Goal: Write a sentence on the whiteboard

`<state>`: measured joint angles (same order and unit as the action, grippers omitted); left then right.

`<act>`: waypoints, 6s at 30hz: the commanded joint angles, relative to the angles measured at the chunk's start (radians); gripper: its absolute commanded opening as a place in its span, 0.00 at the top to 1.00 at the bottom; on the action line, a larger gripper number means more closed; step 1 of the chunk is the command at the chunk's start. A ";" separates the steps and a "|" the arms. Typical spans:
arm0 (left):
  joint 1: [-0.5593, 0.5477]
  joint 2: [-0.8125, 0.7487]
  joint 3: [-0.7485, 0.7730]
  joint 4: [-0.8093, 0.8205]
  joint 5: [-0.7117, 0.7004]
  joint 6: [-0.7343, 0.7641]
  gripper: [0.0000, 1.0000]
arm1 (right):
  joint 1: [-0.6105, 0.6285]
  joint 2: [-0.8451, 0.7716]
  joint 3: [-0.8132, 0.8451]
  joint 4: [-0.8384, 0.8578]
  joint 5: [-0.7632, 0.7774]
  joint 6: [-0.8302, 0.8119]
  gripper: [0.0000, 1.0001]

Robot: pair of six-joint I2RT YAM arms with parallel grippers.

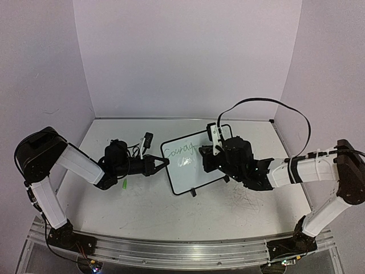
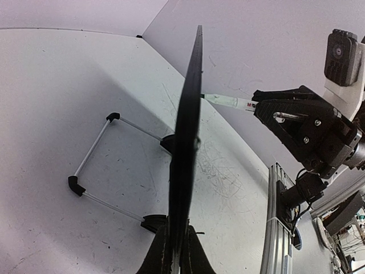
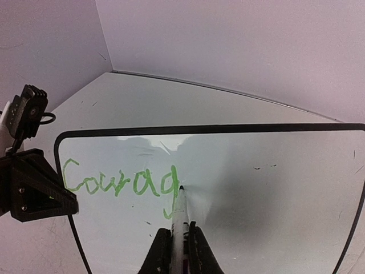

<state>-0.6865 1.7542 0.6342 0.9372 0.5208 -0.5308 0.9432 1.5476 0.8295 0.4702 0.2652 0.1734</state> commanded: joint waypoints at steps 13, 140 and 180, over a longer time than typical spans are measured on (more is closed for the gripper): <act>0.004 -0.037 -0.008 -0.029 -0.004 -0.007 1.00 | 0.002 0.020 0.030 0.037 0.079 0.016 1.00; 0.004 -0.038 0.016 -0.097 -0.047 0.035 0.93 | -0.021 -0.225 -0.052 -0.105 0.036 -0.048 1.00; 0.004 -0.024 0.014 -0.120 -0.042 0.071 1.00 | -0.074 -0.030 0.094 -0.044 0.027 -0.128 1.00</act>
<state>-0.6865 1.7344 0.6346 0.8890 0.5037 -0.4942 0.8726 1.5051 0.8821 0.3965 0.2625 0.0525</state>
